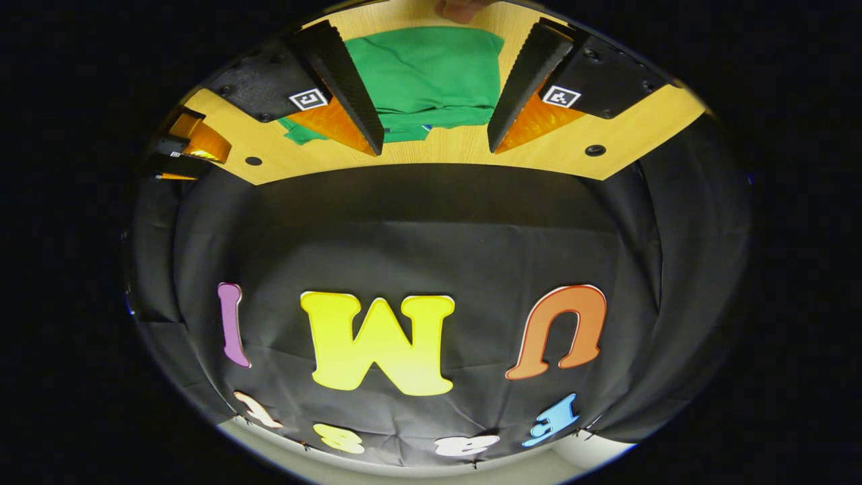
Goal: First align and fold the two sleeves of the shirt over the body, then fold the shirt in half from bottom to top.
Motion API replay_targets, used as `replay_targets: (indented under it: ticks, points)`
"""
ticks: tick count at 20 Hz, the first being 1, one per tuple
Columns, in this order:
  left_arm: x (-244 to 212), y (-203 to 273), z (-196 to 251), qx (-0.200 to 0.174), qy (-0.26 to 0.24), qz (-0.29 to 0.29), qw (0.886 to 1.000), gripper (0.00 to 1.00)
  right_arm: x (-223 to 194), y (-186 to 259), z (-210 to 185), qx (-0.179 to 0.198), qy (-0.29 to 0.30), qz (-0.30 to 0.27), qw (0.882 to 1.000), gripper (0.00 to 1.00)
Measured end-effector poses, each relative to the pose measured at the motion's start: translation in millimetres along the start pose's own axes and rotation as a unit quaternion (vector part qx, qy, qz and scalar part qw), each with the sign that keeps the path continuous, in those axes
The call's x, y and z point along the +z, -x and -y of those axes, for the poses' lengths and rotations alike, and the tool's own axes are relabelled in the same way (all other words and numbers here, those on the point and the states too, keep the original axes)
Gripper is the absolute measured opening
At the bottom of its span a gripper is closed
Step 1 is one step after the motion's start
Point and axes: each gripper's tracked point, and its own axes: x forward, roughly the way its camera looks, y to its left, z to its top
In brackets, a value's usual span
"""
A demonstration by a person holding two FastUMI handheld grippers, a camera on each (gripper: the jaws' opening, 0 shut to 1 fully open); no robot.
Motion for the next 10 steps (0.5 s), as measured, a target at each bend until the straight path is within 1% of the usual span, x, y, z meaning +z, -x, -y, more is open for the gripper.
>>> replay_targets:
  ticks: [2,4,6,7,10]
  points:
    - [10.7,37.4,-10.6,0.014,-0.02,0.015,1.0,0.99,22.8,37.8,2.0,-0.005,0.017,0.03,0.999,0.96]
    - [16.5,74.1,-14.3,0.023,-0.025,0.024,0.999,0.99,38.7,77.0,-3.3,0.004,0.01,0.046,0.999,0.96]
    - [21.1,110.3,-10.5,0.023,-0.02,0.031,0.999,0.99,44.7,110.5,0.6,0.002,0.009,0.052,0.999,0.96]
    - [20.5,127.7,-7.0,0.02,-0.019,0.028,0.999,0.99,44.8,126.2,3.3,-0.001,0.013,0.051,0.999,0.94]
    - [20.3,177.6,3.6,0.015,-0.018,0.024,0.999,0.99,45.8,173.3,7.9,-0.005,0.018,0.052,0.998,0.96]
